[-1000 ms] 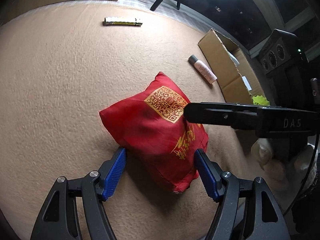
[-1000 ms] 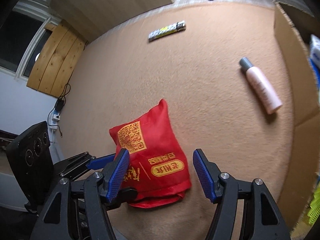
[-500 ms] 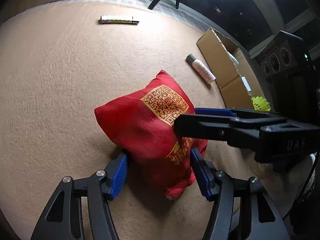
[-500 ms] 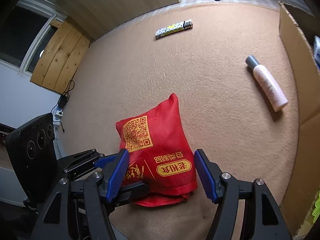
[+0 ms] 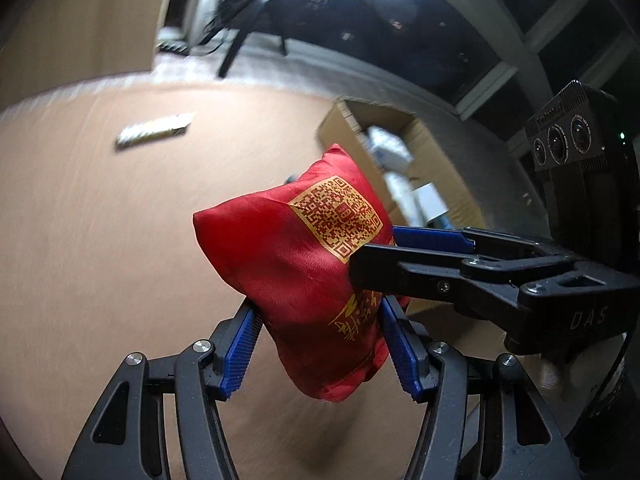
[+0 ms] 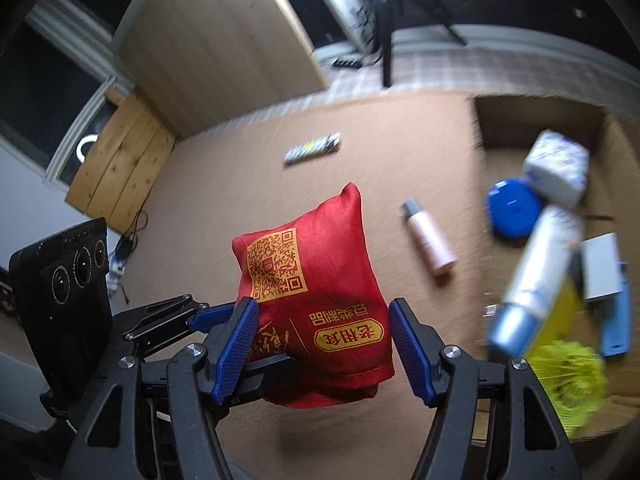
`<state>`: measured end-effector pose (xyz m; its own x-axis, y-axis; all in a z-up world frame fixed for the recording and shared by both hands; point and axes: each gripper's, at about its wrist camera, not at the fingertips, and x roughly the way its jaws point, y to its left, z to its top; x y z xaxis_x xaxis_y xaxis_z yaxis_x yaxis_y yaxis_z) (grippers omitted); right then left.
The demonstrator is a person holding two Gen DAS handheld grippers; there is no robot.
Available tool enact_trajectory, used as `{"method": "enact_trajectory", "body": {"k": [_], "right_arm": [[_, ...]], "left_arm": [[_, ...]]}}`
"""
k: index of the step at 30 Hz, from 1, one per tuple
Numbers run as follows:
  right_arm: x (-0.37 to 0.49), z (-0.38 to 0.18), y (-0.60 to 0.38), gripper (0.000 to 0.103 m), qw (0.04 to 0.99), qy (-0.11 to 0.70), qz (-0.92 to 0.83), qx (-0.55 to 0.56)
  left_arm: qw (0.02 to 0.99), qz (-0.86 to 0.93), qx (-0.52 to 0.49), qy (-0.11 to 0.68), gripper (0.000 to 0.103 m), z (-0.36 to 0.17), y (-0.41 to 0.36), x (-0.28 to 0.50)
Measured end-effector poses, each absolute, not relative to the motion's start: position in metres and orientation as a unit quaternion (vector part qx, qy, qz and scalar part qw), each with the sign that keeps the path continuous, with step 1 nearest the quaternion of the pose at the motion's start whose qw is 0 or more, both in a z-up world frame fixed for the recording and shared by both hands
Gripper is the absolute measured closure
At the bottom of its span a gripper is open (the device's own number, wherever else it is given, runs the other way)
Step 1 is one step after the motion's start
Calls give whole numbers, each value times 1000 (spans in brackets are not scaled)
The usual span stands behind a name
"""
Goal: Organize objects
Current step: 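Carry the red bag over the box and open the right tool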
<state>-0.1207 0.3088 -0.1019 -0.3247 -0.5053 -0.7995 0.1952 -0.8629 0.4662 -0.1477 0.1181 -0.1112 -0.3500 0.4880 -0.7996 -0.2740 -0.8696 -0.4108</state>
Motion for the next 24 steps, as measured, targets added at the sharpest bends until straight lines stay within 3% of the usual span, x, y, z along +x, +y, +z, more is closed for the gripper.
{"method": "enact_trajectory", "body": {"k": [12,24], "right_arm": [[-125,-70,391,39,162,-179,-833,497],[-130,-77,461,39,101,-204,-840,492]], "left_arm": [[287,822,-488,-63,40,-77,205,-189],[322,806,-496,-35,40,-87,288,-227]]}}
